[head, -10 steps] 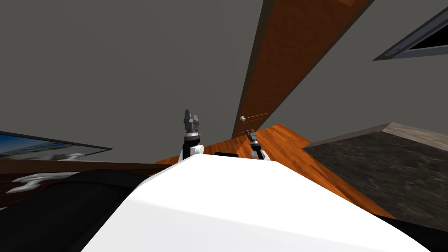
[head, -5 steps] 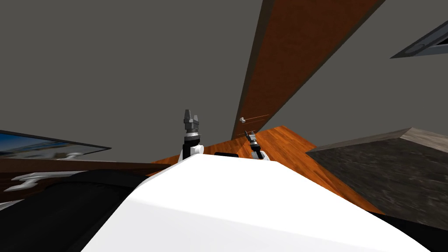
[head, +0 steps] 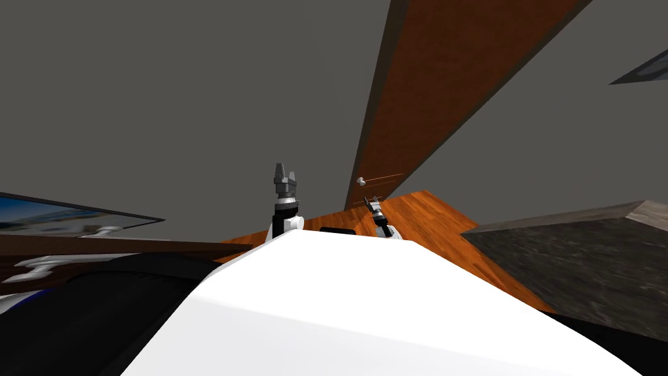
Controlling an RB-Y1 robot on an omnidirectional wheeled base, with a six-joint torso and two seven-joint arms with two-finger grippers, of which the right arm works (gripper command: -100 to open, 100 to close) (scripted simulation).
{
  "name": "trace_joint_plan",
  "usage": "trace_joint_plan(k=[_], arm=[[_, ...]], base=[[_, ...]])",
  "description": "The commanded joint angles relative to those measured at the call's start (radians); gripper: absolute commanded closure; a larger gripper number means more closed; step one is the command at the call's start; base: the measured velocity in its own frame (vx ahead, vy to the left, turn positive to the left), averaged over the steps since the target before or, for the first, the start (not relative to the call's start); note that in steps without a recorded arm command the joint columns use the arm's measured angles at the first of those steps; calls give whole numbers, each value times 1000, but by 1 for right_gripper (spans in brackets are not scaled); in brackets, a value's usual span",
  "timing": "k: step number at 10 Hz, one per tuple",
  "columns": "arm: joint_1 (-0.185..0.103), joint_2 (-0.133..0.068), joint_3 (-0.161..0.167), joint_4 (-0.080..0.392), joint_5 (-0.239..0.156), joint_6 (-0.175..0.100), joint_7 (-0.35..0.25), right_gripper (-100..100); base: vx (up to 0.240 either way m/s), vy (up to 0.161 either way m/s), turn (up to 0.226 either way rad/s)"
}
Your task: Pull the door open
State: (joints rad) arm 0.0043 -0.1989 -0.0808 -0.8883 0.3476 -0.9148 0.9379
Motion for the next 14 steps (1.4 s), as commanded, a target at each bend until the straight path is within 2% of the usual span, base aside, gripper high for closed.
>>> trace_joint_plan(k=[1,10,14], arm=[[-12,-3,-2,36,10,-8,21,-100],[-79,-19,-15,213,60,-42,115,-100],[-102,-24,-19,275,77,-55,149,-100]], base=[[69,-64,42],[60,-57,44],[62,-56,40]])
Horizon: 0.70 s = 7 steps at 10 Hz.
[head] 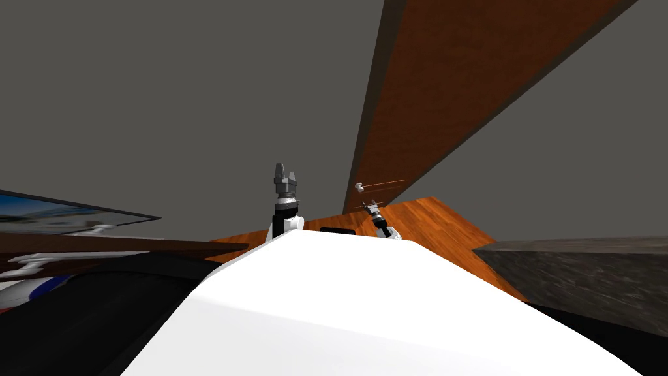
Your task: Pull the door open
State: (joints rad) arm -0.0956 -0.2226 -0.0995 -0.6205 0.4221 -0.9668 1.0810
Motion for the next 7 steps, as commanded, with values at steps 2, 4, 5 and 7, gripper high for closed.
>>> trace_joint_plan(k=[2,4,5,7], arm=[[21,-1,0,-20,-12,4,6,-100],[44,-2,1,-43,-26,11,9,-100],[62,-3,1,-61,-36,15,12,-100],[99,-5,2,-99,-57,25,18,-100]], base=[[61,32,67],[169,127,96],[177,112,148],[198,74,119]])
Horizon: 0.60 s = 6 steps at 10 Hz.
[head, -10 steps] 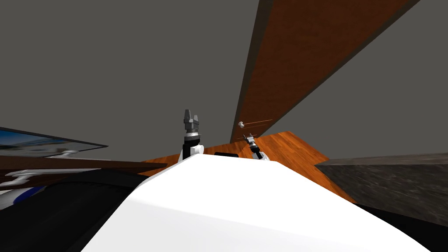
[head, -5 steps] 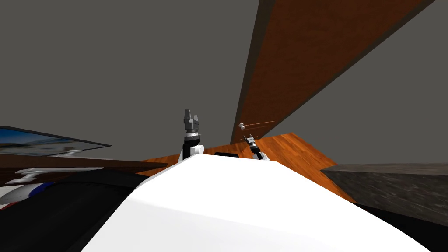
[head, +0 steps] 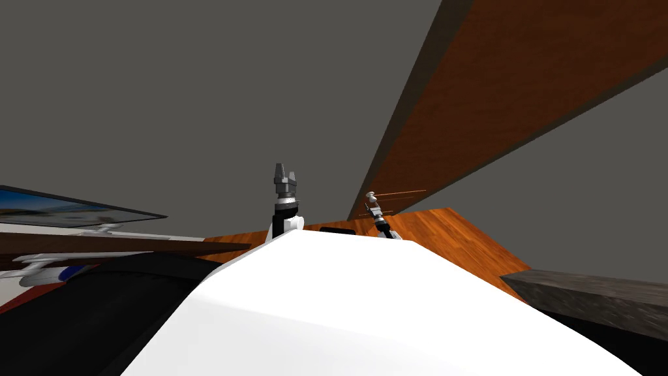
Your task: Pull the door open
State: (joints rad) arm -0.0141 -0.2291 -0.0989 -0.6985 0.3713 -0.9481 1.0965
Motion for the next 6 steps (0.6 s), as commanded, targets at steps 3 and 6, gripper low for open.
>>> trace_joint_plan(k=[3,6], arm=[[63,-1,2,-67,-32,19,10,-100],[86,4,11,-56,-31,12,7,-100]], base=[[162,-29,72],[52,-45,5]])
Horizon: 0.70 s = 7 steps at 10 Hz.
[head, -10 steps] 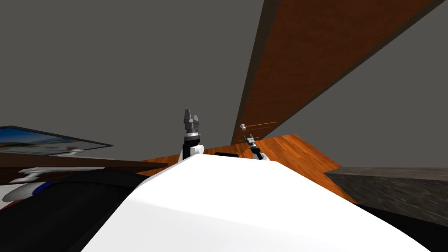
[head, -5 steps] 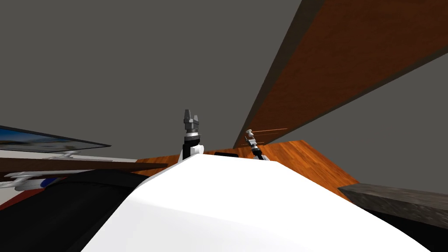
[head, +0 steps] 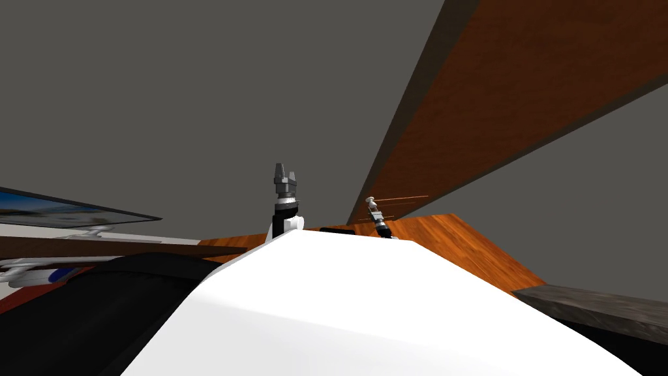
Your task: Pull the door open
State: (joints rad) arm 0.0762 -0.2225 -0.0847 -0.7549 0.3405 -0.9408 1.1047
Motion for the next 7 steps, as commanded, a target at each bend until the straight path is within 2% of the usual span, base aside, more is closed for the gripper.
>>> trace_joint_plan(k=[1,6,7], arm=[[-5,-2,-3,0,-1,5,-1,100],[-5,-2,-3,0,-1,5,-1,100],[3,-18,-7,-3,-3,-7,-7,-100]], base=[[-33,10,-21],[-3,0,-2],[-118,38,32]])
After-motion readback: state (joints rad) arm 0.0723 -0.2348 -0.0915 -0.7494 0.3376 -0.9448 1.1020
